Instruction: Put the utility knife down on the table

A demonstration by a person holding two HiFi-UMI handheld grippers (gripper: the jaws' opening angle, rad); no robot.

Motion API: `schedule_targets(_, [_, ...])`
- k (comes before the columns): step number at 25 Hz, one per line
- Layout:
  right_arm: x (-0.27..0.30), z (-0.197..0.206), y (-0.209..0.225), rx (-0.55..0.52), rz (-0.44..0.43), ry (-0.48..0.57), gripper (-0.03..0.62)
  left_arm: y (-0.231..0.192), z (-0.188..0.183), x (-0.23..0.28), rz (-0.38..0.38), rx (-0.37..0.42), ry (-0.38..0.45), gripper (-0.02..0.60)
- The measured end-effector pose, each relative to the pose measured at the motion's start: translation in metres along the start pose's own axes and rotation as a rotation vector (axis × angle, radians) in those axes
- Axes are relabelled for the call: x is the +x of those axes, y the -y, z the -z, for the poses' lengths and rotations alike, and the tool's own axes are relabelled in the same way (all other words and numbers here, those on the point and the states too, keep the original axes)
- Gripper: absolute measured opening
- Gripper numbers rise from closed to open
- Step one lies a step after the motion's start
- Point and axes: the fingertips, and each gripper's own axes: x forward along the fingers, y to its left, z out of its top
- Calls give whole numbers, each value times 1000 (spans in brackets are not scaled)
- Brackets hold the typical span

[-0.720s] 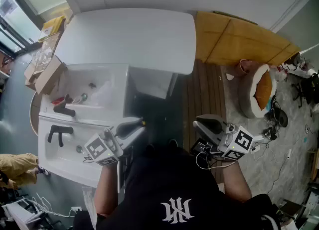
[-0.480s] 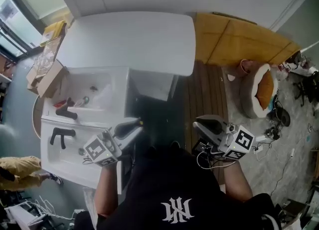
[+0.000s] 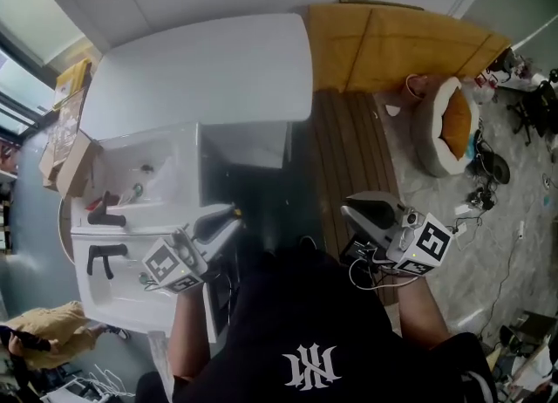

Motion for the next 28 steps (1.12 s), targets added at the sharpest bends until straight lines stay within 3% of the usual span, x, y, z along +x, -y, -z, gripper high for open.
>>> schedule_targets(5, [-66,-11,21,-7,50,40,5,2,-1,43,4,12,11,61])
schedule_targets(12, [-122,-7,58,73,72,102,5,21,-3,77,-35,19,7,61])
schedule_targets(20, [-121,0,84,81,115,91,5,7,7,87,-35,-1,-35,61])
schedule_targets(28, [-72,7,108,70,123,26,5,-45,9,88,-13,-37,3,61])
